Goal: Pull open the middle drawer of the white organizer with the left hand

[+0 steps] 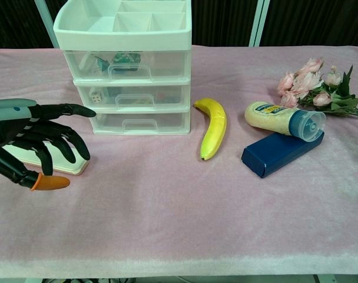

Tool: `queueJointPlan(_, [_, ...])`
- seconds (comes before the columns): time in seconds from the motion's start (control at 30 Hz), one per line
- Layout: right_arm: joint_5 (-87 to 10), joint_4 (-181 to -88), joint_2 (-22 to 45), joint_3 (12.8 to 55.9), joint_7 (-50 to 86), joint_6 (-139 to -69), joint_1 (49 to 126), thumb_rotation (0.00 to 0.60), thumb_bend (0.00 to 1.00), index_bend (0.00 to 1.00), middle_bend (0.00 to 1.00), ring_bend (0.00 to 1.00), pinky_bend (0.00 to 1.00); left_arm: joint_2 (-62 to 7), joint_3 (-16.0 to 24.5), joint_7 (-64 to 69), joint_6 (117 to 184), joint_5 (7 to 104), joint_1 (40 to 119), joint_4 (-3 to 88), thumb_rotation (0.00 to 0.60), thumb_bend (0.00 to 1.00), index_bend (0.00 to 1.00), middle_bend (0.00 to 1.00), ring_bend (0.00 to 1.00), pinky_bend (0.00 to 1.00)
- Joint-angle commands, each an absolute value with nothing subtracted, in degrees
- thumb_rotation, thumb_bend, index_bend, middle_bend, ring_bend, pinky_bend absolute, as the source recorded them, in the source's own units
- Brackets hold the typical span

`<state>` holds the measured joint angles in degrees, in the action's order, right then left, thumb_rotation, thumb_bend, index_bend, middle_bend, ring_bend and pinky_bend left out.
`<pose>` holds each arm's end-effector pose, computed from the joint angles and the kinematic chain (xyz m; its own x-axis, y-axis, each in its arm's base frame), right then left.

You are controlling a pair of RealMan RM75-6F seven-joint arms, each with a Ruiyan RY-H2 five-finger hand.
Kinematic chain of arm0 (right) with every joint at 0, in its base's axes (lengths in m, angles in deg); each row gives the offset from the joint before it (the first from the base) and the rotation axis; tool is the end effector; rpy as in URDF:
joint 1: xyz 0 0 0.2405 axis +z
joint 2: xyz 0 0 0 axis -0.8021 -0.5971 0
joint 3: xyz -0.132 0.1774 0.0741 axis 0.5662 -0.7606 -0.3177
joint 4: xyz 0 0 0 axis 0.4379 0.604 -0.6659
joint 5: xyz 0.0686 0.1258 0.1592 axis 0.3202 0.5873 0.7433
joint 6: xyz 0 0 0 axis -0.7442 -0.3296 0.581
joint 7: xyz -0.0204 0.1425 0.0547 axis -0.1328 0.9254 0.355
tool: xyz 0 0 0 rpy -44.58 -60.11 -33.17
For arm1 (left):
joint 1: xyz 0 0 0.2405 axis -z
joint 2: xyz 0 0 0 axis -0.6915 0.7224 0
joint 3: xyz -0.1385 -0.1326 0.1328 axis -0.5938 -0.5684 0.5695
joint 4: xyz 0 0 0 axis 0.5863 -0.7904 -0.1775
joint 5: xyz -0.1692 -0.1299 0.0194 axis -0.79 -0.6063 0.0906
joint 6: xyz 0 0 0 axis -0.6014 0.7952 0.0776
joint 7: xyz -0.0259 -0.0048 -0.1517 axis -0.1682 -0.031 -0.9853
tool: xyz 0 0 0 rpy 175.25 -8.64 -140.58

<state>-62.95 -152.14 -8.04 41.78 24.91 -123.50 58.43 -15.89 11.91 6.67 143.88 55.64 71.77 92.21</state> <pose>-0.2917 -0.1906 0.1436 0.2715 -0.0342 0.9618 -0.9622 -0.0294 0.2706 -0.1320 0.2025 0.0135 -0.0867 0.6200 0.7798 0.9893 -0.0388 0.1408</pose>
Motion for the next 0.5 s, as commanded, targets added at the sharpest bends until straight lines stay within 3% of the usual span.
queueJointPlan(0.03, [-62.93,-152.14,-8.03,41.76,24.93,-123.52,58.43,0.6,0.08,0.0,0.0,0.0,0.12,-16.02,11.92,6.67,143.85,55.53,71.81,92.12,0.6,0.23,0.0,0.32,0.29,0.46])
queueJointPlan(0.5, [-62.84,-152.34,-8.1,41.79,25.18,-123.39,58.41,0.6,0.08,0.0,0.0,0.0,0.12,-17.8,10.44,7.28,144.1,54.07,72.84,91.9,0.6,0.23,0.0,0.32,0.29,0.46])
